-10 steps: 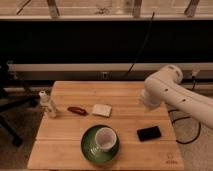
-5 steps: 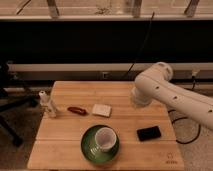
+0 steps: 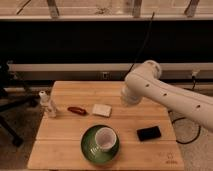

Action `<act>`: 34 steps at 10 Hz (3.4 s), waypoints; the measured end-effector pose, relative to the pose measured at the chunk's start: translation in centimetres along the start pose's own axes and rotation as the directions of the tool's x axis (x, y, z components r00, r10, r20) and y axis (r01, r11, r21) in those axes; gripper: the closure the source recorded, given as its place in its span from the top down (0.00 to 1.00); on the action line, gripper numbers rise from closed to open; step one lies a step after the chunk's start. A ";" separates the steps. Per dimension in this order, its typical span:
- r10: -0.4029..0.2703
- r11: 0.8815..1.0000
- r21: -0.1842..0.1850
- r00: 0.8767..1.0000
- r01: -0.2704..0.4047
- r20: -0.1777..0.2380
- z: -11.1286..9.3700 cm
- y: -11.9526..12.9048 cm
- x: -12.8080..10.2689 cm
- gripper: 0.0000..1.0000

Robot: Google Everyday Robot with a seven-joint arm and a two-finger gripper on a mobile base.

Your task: Knock the bottle over

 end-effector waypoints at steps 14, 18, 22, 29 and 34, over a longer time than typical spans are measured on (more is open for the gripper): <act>-0.236 0.972 0.020 0.971 0.235 0.036 3.7 -9.6 -9.3 0.00; -0.288 0.958 0.018 0.956 0.288 0.059 4.5 -11.0 -11.4 0.00; -0.306 0.952 0.041 0.948 0.303 0.092 5.3 -13.0 -12.6 0.00; -0.372 0.925 0.124 0.922 0.359 0.107 2.8 -15.1 -18.2 0.00; -0.398 0.914 0.139 0.910 0.382 0.112 2.6 -16.4 -20.4 0.00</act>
